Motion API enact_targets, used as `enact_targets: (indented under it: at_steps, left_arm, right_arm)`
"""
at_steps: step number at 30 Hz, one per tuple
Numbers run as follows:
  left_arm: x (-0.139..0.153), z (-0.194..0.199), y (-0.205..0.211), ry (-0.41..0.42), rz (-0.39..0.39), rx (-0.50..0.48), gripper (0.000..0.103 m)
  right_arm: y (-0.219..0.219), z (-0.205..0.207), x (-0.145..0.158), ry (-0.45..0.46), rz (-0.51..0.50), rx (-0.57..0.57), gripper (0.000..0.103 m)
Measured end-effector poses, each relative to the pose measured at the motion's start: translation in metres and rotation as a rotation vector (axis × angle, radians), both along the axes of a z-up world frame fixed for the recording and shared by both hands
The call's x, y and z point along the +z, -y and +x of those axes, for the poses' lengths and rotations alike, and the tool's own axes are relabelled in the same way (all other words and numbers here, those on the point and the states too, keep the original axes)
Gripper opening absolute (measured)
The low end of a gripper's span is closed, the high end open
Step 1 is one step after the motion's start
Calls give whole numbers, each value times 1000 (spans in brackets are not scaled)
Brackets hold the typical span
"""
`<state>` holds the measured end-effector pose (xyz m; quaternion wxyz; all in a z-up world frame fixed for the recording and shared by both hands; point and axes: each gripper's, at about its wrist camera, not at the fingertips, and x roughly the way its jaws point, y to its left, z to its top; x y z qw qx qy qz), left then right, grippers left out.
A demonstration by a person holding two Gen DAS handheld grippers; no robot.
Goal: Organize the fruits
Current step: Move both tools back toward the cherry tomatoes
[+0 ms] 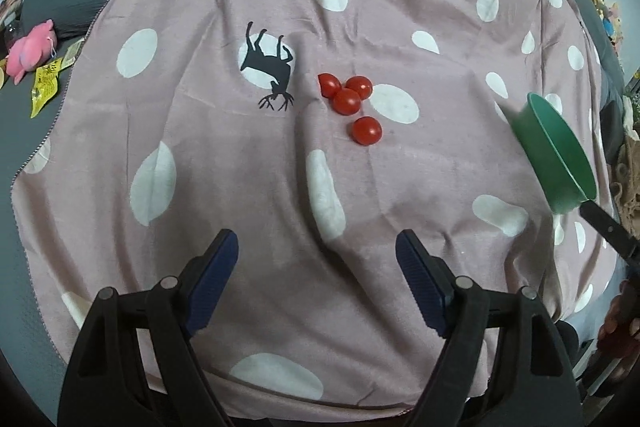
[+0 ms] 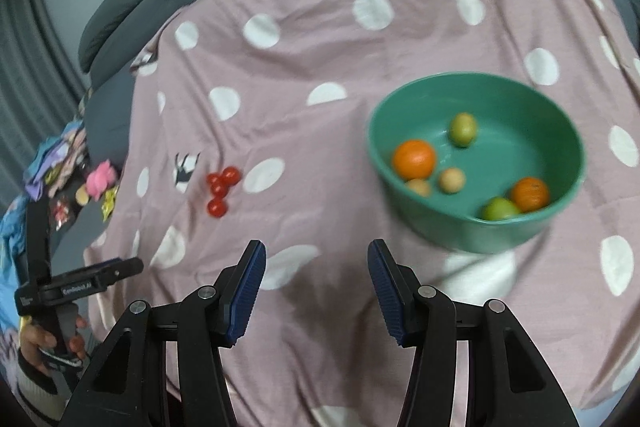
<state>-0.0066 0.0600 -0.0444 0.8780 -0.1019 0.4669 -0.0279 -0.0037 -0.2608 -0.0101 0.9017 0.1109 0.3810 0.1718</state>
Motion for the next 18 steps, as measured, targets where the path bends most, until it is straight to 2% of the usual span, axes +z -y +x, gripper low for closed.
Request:
enact_targets:
  at_steps: [2,9,18]
  left_arm:
    - [-1,3,1,-2,-14,-8,75]
    - [-1,22,8,11,-45,-39,73]
    - [-7,74,35,37,-8,-110,65]
  right_arm:
    - [-10,0,-1,-1,-9,26,53]
    - [-34,6,-6,-9,-30,88,54]
    - [-50,23,-16,-30,-46,138,54]
